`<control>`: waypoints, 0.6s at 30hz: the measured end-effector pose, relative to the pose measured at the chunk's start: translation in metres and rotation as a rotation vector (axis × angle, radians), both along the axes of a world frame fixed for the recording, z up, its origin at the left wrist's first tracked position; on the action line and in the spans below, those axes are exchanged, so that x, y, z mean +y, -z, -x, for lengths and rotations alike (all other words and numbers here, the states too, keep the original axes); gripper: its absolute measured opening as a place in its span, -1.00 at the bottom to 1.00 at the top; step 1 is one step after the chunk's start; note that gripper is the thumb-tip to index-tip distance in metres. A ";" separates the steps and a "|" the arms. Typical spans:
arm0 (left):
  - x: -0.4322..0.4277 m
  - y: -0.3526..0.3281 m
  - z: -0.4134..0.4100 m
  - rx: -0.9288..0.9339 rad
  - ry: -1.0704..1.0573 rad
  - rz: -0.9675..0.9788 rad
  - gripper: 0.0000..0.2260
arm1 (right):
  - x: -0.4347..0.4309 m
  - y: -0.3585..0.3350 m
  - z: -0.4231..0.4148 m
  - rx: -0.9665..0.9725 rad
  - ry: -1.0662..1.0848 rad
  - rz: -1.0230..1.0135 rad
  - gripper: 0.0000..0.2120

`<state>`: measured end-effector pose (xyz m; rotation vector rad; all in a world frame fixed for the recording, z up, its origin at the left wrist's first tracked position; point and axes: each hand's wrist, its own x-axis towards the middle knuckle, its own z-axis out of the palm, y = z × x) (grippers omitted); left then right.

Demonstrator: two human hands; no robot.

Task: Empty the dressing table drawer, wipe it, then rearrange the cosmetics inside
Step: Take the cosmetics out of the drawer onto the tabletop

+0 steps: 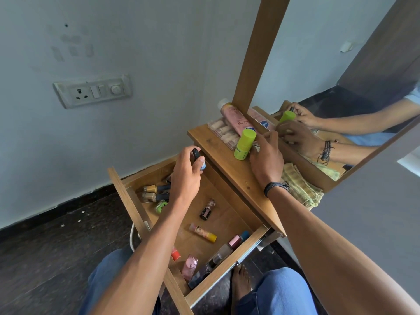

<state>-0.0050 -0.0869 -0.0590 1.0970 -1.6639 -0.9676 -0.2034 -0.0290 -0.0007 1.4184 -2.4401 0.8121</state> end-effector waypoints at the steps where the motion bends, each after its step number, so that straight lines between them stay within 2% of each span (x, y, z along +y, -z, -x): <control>1: 0.000 0.000 0.000 -0.005 -0.001 0.003 -0.71 | 0.001 0.002 0.000 0.002 0.004 0.017 -0.69; 11: 0.000 0.000 0.000 -0.033 0.003 0.009 -0.71 | 0.010 0.007 -0.004 0.062 0.018 0.068 -0.81; 18: 0.000 -0.002 -0.001 -0.038 0.009 0.018 -0.73 | 0.013 0.010 -0.002 0.036 0.006 0.079 -0.86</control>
